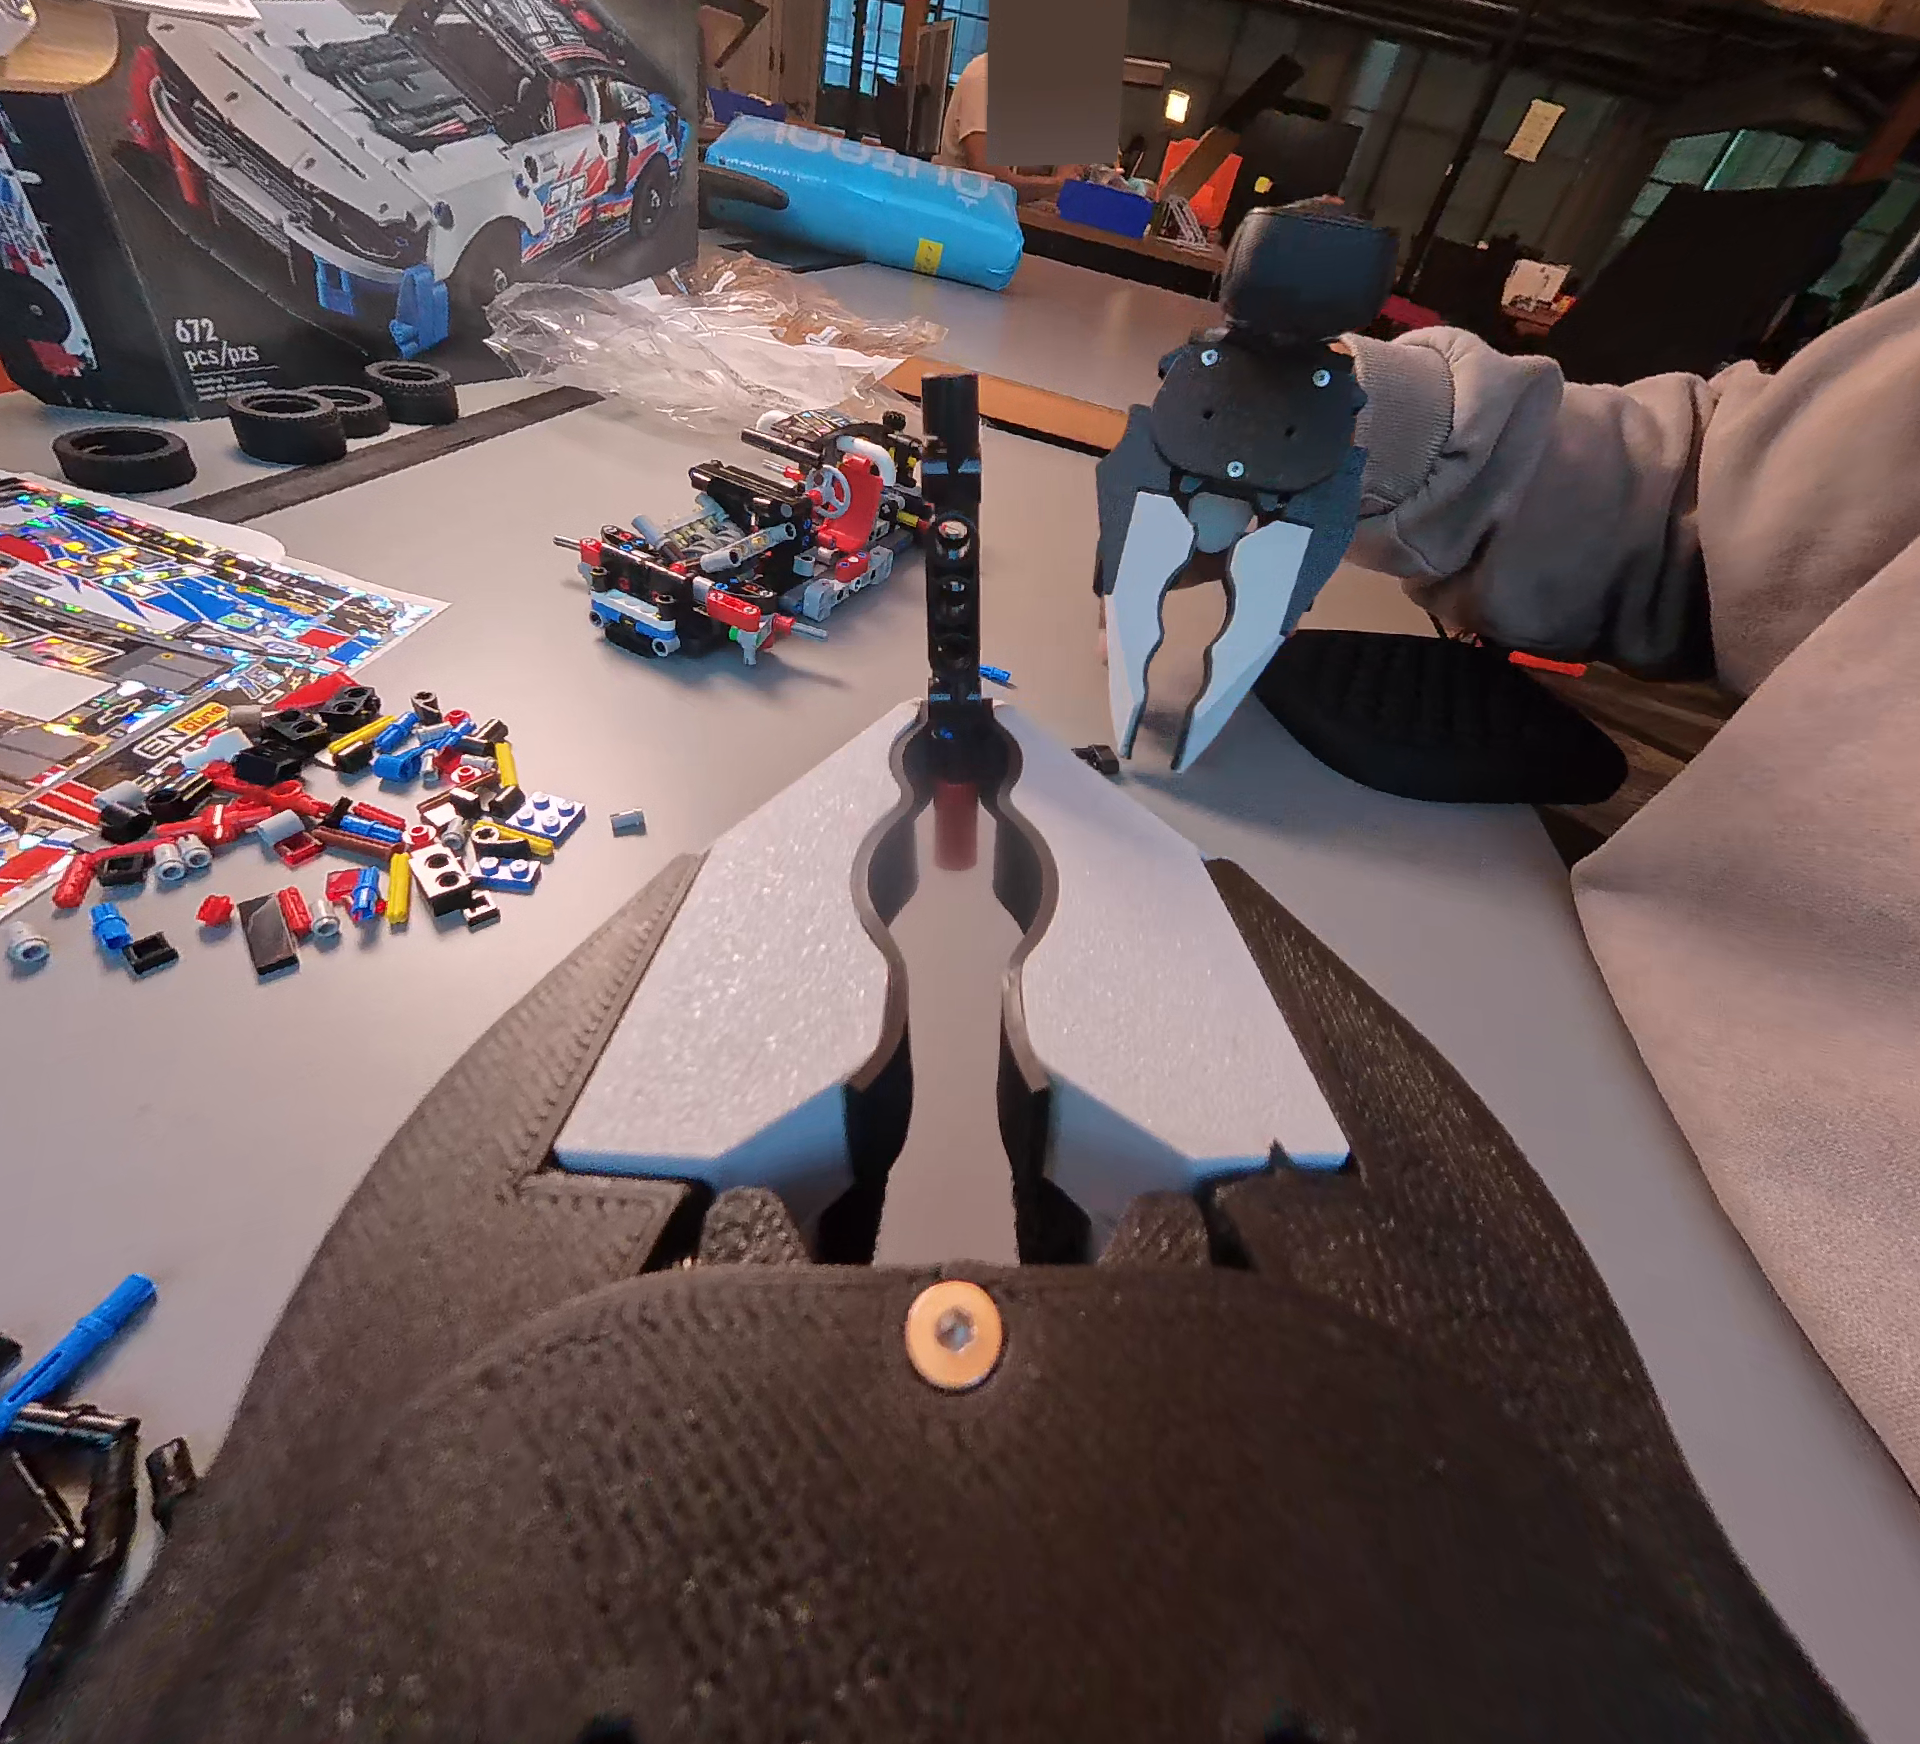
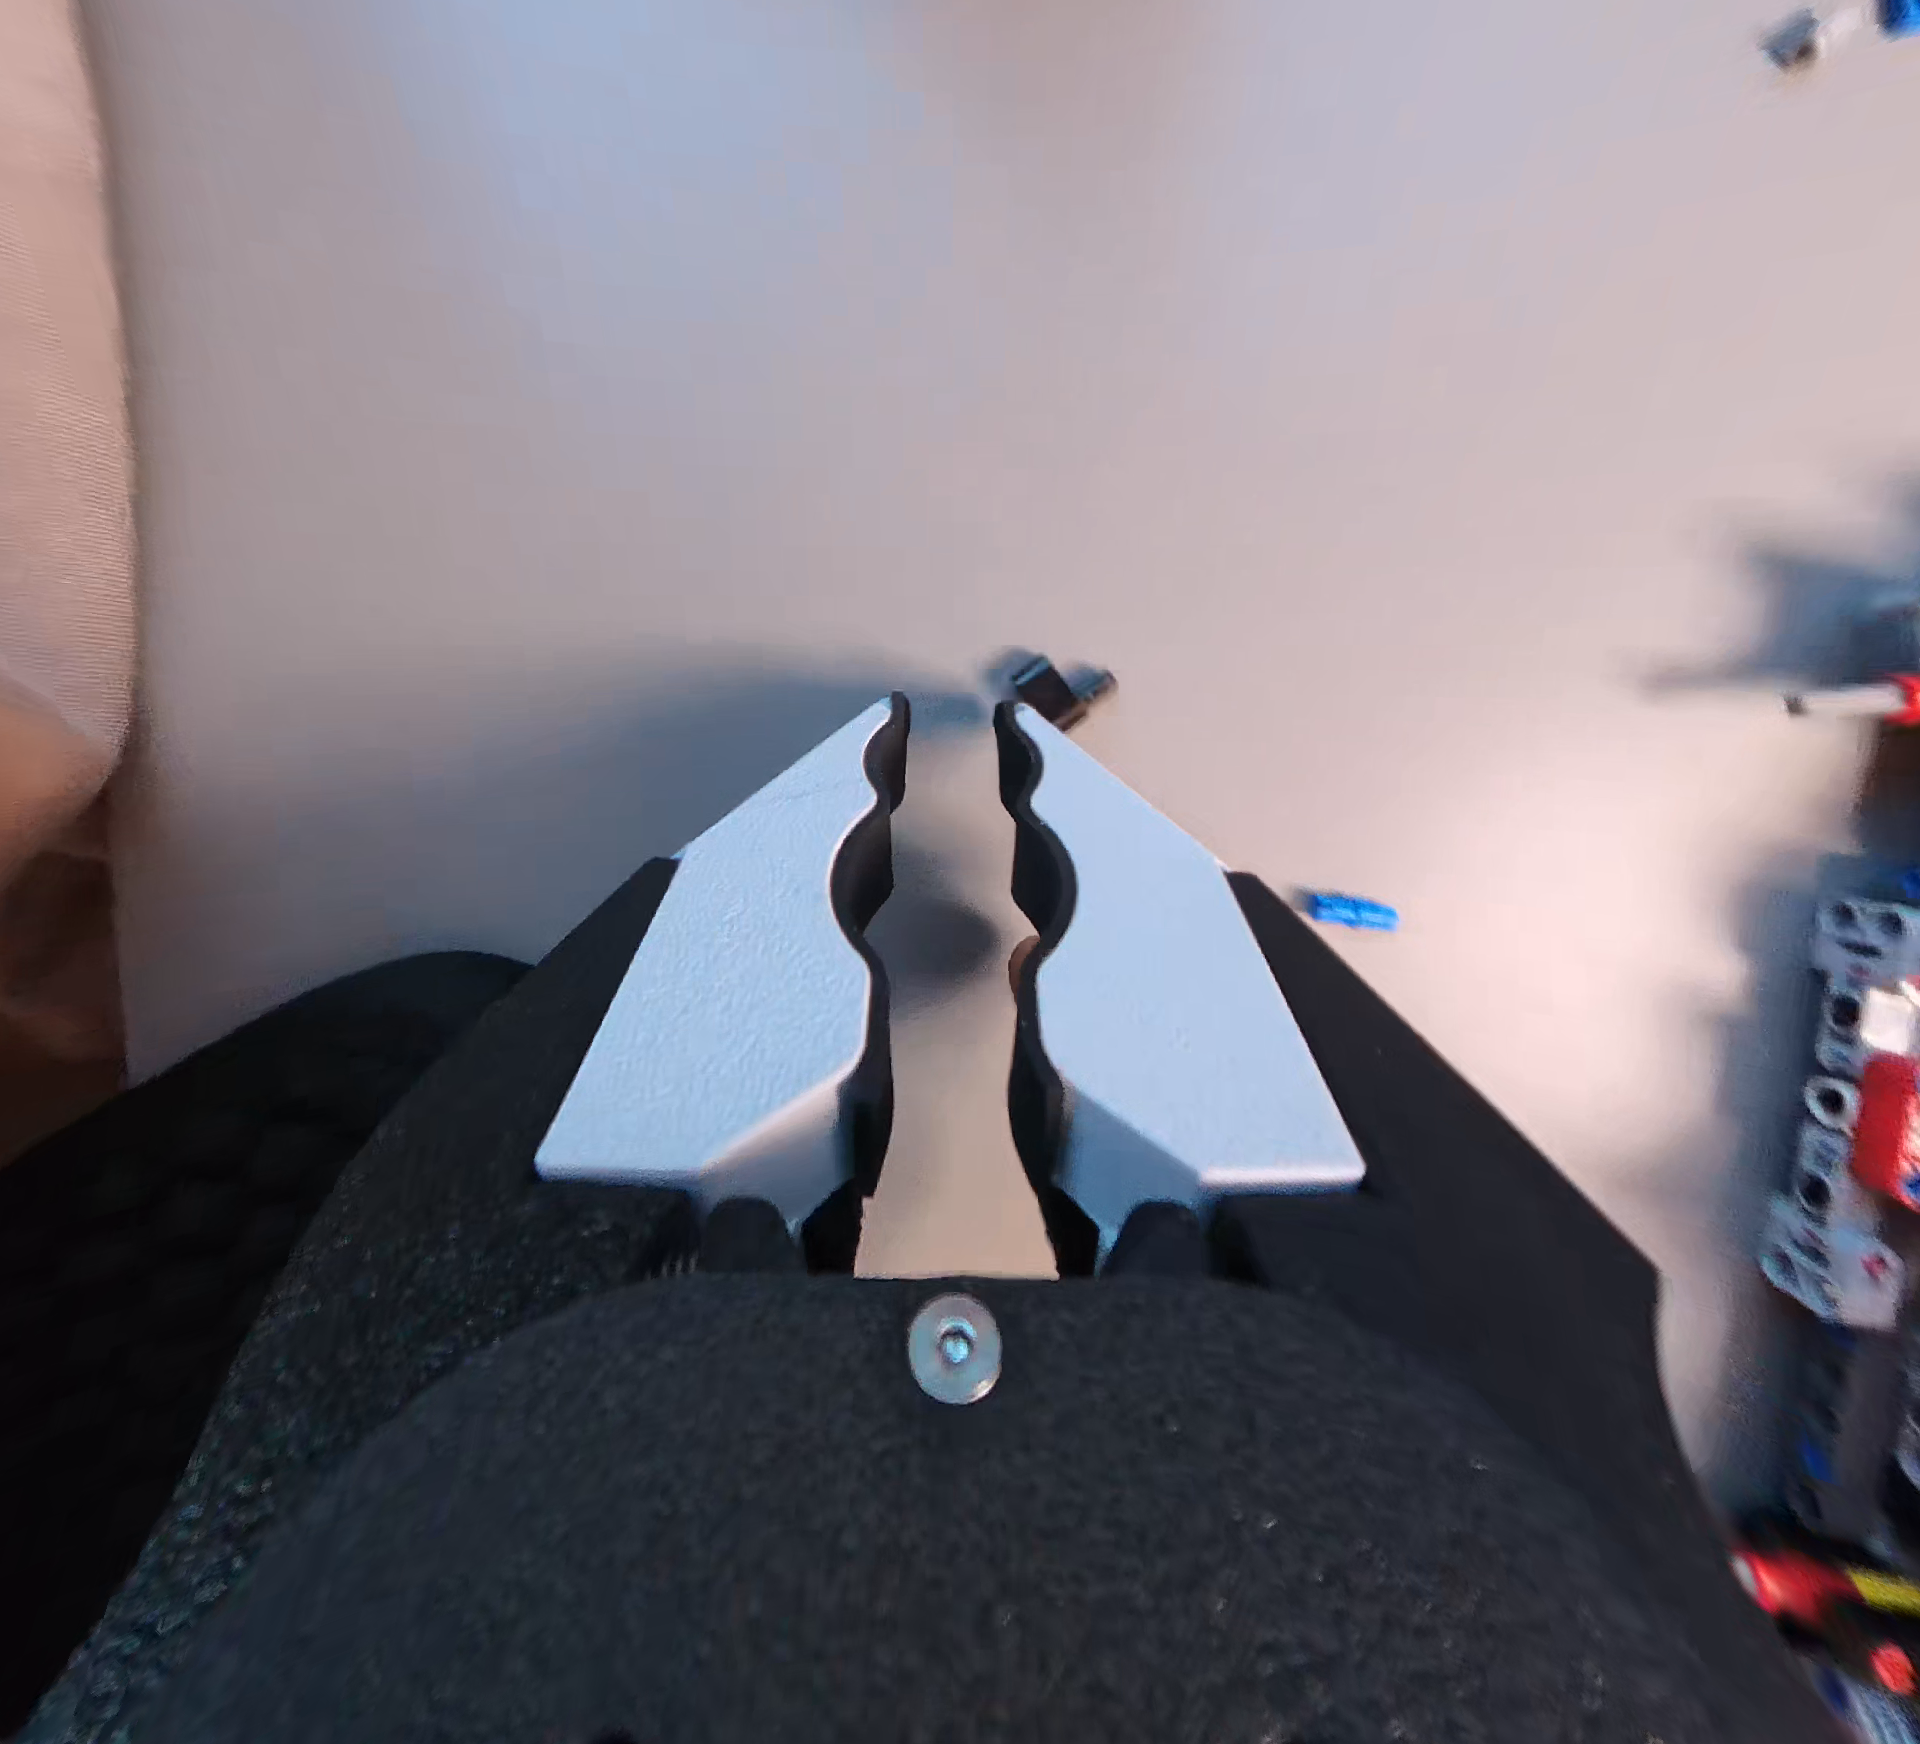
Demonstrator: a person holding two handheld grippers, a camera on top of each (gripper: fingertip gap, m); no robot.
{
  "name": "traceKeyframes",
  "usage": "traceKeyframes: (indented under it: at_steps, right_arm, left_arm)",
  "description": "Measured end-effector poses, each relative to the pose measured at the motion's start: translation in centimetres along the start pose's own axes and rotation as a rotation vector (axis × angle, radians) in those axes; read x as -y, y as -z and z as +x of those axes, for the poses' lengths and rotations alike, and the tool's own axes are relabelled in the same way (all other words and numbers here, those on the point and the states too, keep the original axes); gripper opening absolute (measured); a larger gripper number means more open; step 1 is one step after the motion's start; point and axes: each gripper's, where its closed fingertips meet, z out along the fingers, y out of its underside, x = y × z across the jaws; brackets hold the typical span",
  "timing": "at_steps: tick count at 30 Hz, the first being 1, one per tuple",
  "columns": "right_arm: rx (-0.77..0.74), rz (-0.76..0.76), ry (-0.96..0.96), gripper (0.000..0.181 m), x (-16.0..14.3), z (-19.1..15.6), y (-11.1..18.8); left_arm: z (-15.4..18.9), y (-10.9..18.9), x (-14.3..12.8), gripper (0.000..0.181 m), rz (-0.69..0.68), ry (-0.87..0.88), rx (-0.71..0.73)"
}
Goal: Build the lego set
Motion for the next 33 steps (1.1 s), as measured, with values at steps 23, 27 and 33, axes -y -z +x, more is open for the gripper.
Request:
traceKeyframes:
  at_steps: [23,27,33]
  right_arm:
    - [-0.063,0.074,0.050,0.005,1.0,1.7,-0.2]
    - [0.219,0.081,-0.181,0.005,2.1,-0.2,0.6]
    - [0.234,0.096,-0.439,0.016,2.7,4.6,0.7]
  left_arm:
    - [0.0,0.1,0.0,0.005,0.000,0.000,0.001]
    - [0.0,0.0,-0.1,0.005,-0.005,0.002,-0.003]
    - [0.0,0.1,0.0,0.005,-0.003,-0.001,-0.002]
